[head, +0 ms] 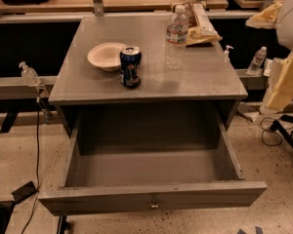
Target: Place water bottle into top drawer
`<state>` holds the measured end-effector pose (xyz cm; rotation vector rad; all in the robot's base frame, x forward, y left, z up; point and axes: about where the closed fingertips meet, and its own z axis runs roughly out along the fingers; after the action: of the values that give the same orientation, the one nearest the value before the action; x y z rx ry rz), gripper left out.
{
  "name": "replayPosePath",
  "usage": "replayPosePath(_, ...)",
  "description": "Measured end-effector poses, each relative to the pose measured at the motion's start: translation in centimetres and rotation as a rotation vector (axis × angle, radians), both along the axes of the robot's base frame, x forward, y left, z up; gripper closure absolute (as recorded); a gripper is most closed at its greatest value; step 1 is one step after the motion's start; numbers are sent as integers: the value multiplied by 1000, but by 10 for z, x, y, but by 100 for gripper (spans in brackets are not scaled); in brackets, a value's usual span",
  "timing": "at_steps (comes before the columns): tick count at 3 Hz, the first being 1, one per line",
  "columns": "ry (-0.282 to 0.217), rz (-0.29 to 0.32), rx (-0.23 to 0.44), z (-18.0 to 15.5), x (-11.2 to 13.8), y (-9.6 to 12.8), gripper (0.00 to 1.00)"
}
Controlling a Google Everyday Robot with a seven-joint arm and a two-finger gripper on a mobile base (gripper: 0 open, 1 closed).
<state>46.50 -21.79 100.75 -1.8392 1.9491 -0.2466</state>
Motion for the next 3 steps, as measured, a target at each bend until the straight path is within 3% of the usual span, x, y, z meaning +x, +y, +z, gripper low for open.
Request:
replayPosePath(1, -104, -40, 66, -8, 68, -21, 0)
replayPosePath(2, -236, -96, 161, 0, 114, -34, 0)
replayPosePath(3, -374, -117, 332, 13, 164, -32, 0)
